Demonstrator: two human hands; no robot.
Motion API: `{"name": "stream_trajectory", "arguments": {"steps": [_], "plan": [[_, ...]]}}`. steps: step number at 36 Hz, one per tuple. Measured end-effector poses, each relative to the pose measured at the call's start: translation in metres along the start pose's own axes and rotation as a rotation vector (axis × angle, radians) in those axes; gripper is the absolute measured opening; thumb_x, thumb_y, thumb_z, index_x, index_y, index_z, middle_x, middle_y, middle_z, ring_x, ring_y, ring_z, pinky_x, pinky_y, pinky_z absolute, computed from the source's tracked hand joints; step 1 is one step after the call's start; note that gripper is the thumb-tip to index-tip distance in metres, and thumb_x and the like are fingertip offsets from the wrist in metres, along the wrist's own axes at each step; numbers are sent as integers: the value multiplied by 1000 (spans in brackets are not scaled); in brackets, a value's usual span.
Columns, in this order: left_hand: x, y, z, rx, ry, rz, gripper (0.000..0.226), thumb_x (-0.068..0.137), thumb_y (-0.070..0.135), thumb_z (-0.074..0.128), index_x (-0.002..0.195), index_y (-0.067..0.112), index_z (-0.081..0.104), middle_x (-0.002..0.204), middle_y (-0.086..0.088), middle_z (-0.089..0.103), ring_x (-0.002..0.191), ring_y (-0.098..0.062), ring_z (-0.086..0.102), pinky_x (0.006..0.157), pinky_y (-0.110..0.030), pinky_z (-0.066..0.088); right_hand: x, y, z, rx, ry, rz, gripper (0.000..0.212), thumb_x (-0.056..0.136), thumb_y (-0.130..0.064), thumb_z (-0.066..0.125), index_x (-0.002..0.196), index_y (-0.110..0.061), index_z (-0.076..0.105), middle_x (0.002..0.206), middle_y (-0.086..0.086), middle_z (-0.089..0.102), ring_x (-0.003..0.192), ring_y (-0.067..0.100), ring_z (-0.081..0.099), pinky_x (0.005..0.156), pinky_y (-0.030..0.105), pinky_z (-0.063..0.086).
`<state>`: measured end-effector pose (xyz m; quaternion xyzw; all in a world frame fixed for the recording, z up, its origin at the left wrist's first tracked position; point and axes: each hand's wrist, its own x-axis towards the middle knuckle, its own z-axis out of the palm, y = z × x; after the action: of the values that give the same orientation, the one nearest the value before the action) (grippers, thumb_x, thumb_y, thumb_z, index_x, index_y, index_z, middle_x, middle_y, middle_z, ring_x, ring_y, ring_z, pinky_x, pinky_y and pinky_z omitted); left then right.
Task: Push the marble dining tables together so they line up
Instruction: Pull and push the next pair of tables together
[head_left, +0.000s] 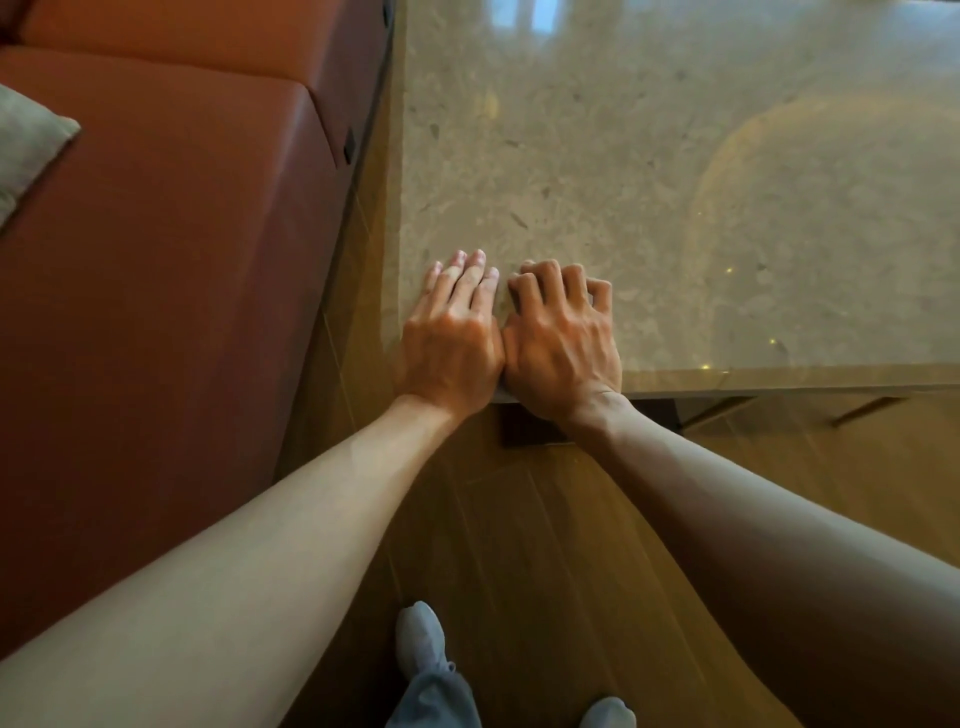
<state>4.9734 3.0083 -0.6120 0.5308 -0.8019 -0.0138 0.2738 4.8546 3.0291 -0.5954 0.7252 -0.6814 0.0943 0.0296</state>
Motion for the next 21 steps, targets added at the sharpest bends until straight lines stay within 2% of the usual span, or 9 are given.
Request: {"name": "stream_trajectory", "arguments": {"steps": [4, 10, 18, 21], "plan": [[4, -7, 1, -8, -2, -5, 48, 93, 12, 33, 124, -6, 66, 132, -23, 63, 129, -37, 57, 111, -51, 42, 6, -4, 1, 2, -16, 2, 47, 94, -36, 29, 117, -13, 62, 125, 8, 60, 110, 28, 54, 95, 44, 38], [7, -13, 5, -13, -3, -3, 48, 93, 13, 34, 123, -5, 67, 131, -21, 64, 128, -36, 58, 112, -50, 42, 9, -6, 7, 10, 17, 0, 44, 94, -34, 32, 116, -12, 63, 122, 8, 61, 108, 28, 54, 93, 44, 38], [6, -14, 3, -64, -51, -21, 52, 93, 16, 31, 128, -4, 63, 137, -21, 60, 133, -35, 53, 115, -49, 37, 9, -6, 8, 10, 37, -9, 50, 93, -37, 28, 117, -11, 63, 122, 9, 61, 108, 29, 54, 92, 44, 39], [5, -13, 2, -122, -94, -70, 48, 92, 14, 38, 131, -1, 62, 142, -19, 57, 138, -33, 49, 119, -46, 33, 7, -6, 6, 21, 7, 4, 53, 92, -39, 27, 119, -10, 62, 124, 10, 60, 109, 31, 54, 92, 45, 40]]}}
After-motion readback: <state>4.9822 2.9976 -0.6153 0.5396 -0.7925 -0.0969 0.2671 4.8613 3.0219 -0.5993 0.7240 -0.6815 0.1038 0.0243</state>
